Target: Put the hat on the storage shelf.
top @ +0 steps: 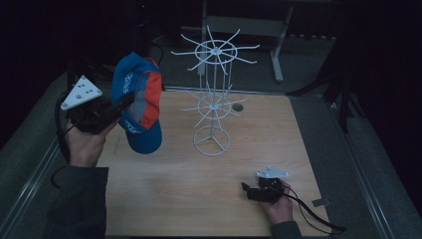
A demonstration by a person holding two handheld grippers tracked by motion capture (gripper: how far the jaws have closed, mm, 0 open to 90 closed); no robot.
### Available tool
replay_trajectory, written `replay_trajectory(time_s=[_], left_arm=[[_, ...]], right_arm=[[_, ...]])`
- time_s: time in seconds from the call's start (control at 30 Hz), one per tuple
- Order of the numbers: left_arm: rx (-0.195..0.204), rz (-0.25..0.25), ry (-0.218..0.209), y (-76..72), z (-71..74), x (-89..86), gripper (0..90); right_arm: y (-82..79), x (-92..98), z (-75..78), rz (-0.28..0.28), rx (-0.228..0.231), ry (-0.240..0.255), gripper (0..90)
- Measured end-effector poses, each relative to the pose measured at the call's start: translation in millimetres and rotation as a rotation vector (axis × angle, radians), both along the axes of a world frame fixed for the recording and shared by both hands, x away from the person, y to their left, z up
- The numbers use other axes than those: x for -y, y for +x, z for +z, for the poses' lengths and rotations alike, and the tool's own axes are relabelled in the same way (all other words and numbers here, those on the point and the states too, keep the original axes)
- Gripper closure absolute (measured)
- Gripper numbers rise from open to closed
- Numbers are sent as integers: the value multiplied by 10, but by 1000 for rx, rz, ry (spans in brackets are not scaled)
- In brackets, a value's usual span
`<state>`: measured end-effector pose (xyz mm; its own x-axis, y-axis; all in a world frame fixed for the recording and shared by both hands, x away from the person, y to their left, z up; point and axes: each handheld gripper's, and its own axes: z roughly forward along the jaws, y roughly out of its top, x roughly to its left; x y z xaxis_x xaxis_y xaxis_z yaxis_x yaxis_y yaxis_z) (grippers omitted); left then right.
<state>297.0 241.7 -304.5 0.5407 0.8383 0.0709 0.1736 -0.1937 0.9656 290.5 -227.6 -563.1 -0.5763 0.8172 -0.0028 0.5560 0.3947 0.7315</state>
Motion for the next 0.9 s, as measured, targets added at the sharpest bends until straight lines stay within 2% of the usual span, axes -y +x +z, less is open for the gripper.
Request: replay_trajectory(time_s=[0.23,0.5,0.9], left_arm=[[8,-4,-12,17,35,3,888],[14,-4,-7,36,72,6,888],[27,-7,-40,70,117,7,888]], right_arm=[[-1,0,0,-1,-2,0,234],[-1,0,0,-1,-1,0,234],[-1,0,0,0,-1,0,234]])
